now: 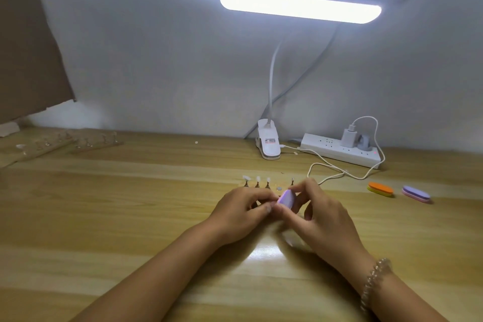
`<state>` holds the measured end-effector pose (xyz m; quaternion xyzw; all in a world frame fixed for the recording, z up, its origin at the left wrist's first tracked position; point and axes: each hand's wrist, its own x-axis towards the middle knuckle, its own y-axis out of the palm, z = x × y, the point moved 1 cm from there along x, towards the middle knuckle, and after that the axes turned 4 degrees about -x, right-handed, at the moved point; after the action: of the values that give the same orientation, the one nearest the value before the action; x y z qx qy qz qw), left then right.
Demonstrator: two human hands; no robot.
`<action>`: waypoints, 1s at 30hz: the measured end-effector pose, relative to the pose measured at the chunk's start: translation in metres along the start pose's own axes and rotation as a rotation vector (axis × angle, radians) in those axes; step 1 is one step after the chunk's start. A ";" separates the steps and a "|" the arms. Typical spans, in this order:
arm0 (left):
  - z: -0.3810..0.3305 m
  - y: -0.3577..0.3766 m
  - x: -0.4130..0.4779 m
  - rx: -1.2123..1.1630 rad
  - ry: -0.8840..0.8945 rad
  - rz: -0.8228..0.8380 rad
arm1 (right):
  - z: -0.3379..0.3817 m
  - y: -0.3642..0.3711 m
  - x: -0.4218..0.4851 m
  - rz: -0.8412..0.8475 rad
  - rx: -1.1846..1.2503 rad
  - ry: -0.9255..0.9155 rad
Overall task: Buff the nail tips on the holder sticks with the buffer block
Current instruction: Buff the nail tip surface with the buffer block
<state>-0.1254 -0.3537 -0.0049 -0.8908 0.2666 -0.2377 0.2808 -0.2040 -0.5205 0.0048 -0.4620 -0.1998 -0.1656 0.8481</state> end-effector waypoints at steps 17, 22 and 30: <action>0.001 0.000 0.002 0.044 -0.022 0.005 | -0.003 0.000 0.001 0.017 -0.007 0.051; 0.002 0.000 0.001 0.027 -0.025 -0.006 | 0.003 0.003 -0.006 0.070 -0.049 -0.073; 0.001 0.000 0.001 0.020 -0.013 0.009 | 0.001 0.005 -0.005 0.046 -0.076 -0.083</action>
<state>-0.1236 -0.3537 -0.0053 -0.8883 0.2663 -0.2332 0.2926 -0.2064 -0.5164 -0.0004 -0.5045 -0.2176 -0.1344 0.8247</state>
